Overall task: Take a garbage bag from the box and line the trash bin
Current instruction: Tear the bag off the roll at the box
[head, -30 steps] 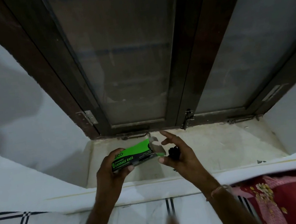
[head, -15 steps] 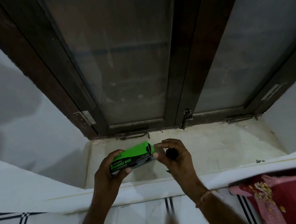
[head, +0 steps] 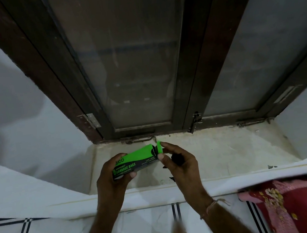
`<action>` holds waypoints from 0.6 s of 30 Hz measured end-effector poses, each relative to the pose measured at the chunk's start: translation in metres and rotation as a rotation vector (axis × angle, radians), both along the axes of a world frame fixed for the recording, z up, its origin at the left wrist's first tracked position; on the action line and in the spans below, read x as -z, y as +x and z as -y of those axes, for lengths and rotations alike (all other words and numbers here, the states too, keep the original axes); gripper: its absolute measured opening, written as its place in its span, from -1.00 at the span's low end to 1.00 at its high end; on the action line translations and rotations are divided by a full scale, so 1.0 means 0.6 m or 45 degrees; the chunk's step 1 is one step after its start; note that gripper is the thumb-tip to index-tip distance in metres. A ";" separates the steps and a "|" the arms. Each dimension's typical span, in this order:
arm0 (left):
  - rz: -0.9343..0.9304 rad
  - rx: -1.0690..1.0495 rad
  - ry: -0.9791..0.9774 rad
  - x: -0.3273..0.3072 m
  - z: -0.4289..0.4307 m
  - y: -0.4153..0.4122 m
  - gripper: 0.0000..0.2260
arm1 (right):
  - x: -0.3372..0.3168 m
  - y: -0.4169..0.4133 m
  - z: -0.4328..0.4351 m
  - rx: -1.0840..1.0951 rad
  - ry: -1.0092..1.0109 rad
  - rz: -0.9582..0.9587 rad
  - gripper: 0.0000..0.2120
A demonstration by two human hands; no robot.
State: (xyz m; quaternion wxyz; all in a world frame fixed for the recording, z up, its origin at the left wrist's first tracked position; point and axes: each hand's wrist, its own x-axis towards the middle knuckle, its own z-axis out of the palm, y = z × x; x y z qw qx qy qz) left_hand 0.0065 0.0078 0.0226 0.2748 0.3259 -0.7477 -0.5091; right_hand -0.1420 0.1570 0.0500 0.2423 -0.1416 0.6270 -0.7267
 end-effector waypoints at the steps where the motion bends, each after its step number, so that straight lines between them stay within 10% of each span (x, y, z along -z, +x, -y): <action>1: 0.000 0.002 -0.005 -0.001 -0.001 0.000 -0.48 | 0.001 0.000 0.002 0.008 0.018 -0.022 -0.69; 18: 0.002 0.133 -0.049 -0.024 0.028 0.010 -0.49 | -0.028 -0.036 0.002 -0.427 0.046 0.000 -0.67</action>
